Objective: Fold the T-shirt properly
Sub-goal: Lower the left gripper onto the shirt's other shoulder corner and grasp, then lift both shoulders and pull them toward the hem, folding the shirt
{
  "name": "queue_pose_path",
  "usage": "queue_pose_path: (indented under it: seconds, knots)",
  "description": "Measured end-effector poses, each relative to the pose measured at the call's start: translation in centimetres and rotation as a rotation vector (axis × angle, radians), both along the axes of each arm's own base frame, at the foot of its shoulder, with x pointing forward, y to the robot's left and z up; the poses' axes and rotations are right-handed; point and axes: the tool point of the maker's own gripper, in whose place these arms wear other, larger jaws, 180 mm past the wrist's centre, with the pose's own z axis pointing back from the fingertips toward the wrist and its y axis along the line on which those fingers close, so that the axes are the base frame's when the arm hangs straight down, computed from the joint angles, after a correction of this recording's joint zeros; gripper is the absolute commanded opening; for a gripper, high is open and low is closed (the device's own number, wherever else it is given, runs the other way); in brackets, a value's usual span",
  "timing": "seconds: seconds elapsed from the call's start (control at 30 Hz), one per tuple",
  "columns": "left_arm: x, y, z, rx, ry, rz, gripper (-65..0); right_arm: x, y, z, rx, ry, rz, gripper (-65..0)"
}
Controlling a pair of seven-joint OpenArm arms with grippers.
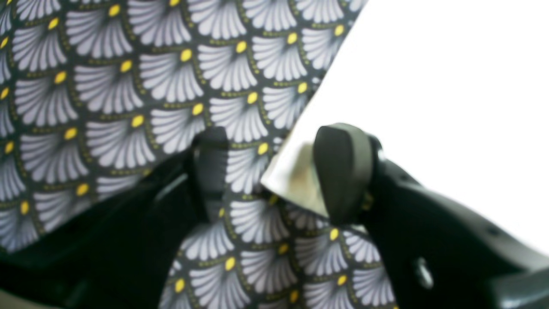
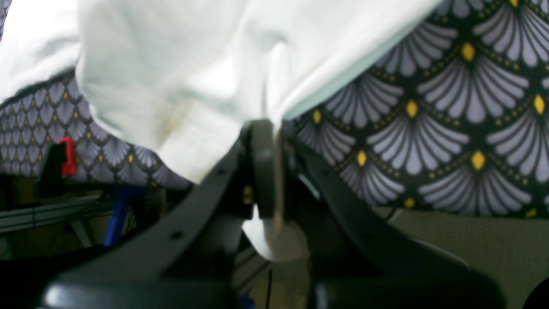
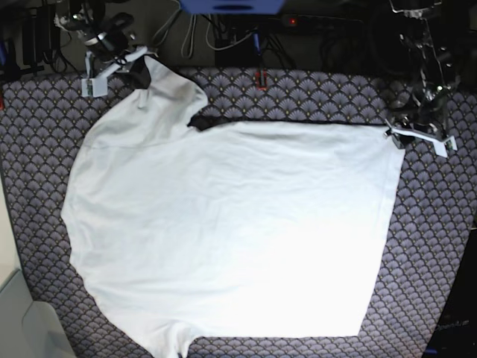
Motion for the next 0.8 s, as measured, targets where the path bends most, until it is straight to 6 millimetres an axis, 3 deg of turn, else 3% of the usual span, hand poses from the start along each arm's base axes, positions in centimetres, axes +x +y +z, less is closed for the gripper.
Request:
queue_pose_path:
  seconds: [0.2, 0.3, 0.43, 0.63, 0.8]
  knots:
    - [0.4, -2.4, -0.3, 0.010, -0.001, -0.079, -32.0, 0.0, 0.0, 0.0, 0.000, -0.001, 0.000, -65.0]
    - [0.5, -2.8, -0.5, 0.001, 0.003, -0.086, -43.0, 0.3, 0.1, 0.0, 0.001, 0.001, 0.008, -65.0]
    - [0.4, -3.0, -0.6, -0.013, 0.006, -0.087, -64.3, 0.4, 0.1, 0.0, 0.001, -0.002, 0.008, -65.0]
    - [0.2, -2.9, -0.6, -0.014, 0.008, -0.085, -64.7, 0.4, 0.2, 0.1, 0.000, -0.003, 0.012, -65.0]
    - [-1.1, -3.3, -0.4, -0.010, 0.028, -0.108, -64.5, 0.0, -0.5, 0.5, -0.046, 0.008, 0.057, -65.0]
